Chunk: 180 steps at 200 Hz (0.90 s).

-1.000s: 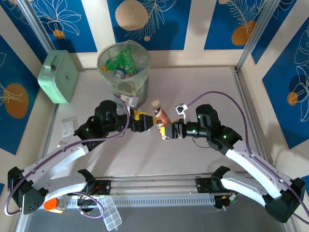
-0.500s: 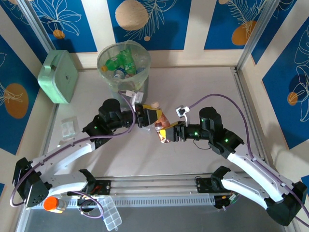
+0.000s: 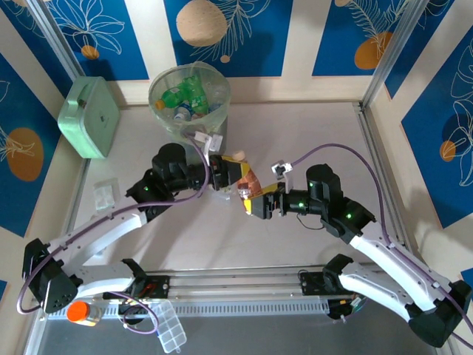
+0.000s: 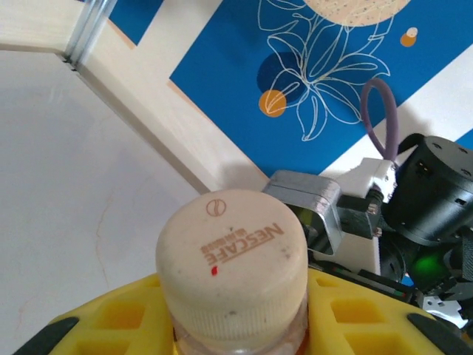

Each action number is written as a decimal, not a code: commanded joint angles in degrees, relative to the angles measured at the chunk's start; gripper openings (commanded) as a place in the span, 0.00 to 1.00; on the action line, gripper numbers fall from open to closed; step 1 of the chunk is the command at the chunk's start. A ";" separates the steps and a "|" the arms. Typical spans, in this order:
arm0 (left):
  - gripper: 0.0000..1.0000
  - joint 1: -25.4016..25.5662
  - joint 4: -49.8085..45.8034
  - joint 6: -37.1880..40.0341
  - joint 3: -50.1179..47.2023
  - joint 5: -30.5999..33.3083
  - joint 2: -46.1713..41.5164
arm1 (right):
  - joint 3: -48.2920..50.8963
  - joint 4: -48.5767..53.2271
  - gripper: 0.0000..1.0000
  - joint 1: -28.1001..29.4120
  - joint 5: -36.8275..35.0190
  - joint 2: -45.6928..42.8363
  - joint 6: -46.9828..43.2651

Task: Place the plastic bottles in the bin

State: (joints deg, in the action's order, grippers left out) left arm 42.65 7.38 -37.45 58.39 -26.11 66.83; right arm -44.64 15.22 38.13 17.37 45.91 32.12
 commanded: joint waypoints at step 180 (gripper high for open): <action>0.19 -38.04 -50.40 4.77 78.59 11.24 44.41 | -4.91 4.02 0.99 -8.90 2.50 -1.50 -3.99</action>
State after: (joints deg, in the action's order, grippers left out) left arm 6.83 -35.88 -32.64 130.39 -15.75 107.31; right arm -49.15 18.94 29.80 18.24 44.12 29.08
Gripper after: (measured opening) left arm 0.336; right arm 0.992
